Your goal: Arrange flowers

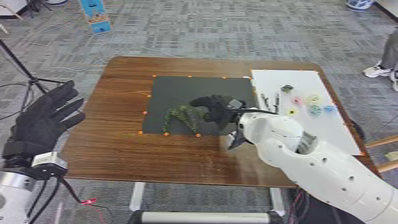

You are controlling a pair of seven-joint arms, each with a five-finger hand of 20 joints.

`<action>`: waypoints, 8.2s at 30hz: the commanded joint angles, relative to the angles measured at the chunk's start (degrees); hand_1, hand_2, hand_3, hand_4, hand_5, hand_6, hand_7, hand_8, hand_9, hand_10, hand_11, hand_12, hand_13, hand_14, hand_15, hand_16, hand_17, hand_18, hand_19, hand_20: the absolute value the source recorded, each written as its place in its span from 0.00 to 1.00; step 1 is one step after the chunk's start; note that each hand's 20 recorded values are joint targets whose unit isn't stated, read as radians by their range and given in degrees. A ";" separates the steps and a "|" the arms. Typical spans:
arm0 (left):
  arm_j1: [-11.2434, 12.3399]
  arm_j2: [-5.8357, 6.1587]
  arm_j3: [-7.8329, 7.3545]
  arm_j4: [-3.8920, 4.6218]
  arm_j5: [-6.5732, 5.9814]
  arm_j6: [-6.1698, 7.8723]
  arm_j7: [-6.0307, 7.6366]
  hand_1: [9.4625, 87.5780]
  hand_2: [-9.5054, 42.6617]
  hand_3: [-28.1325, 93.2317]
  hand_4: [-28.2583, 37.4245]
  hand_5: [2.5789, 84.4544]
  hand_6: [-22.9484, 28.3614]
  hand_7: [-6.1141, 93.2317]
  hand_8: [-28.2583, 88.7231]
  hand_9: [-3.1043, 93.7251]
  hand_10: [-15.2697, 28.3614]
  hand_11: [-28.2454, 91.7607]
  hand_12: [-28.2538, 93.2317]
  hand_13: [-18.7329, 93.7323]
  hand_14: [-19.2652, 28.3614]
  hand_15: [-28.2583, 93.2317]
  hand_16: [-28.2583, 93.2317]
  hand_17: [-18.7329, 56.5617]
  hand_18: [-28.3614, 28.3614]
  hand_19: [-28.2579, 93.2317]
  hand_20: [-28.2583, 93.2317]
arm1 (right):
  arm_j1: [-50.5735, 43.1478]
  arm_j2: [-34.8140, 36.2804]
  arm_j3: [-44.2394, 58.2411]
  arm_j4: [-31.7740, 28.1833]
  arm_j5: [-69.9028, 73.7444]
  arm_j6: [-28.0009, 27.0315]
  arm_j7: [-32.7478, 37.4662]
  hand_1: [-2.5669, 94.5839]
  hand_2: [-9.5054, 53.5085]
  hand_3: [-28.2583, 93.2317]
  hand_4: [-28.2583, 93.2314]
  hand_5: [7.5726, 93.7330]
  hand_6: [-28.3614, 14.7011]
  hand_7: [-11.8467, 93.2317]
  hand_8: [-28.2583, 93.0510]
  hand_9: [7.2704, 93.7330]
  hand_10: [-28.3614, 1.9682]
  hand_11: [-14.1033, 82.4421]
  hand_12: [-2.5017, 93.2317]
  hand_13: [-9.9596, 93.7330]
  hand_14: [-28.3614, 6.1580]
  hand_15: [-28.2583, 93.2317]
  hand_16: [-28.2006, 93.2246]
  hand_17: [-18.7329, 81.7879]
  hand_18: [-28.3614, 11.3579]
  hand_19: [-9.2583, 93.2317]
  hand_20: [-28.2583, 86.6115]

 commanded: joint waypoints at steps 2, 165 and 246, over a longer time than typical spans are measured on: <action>0.11 -0.22 0.09 -0.16 -0.36 0.36 -0.36 0.15 0.02 0.78 0.00 0.26 0.49 0.25 0.16 0.23 0.57 0.37 0.36 0.32 0.67 0.35 0.27 0.08 0.89 0.55 0.29 | -0.32 -1.83 -0.21 -0.57 0.44 -1.95 -3.60 0.27 0.42 0.99 0.20 0.30 0.65 0.21 0.15 0.81 0.54 0.74 0.45 0.84 0.58 0.93 0.54 0.68 0.13 1.00 0.85; 0.01 -0.26 0.82 0.08 -0.58 -0.80 -0.99 0.14 0.05 0.80 0.00 0.26 0.49 0.25 0.16 0.24 0.57 0.38 0.36 0.33 0.67 0.37 0.26 0.07 0.89 0.55 0.29 | -2.78 9.90 -2.13 8.74 -6.37 11.25 29.22 0.26 0.00 0.78 0.00 0.70 0.59 0.35 0.15 0.84 0.54 0.64 0.38 0.82 0.60 0.87 0.53 0.68 0.21 1.00 0.80; 0.19 -1.19 0.83 -0.12 -0.66 -0.63 -1.21 0.14 0.09 0.80 0.00 0.26 0.49 0.25 0.16 0.24 0.58 0.38 0.35 0.33 0.67 0.38 0.26 0.07 0.89 0.55 0.29 | -6.62 -0.98 0.37 1.82 2.68 4.04 22.78 0.44 0.00 0.84 0.08 0.77 0.69 0.58 0.39 0.91 0.68 0.78 0.43 0.91 0.68 0.92 0.55 0.78 0.21 1.00 0.90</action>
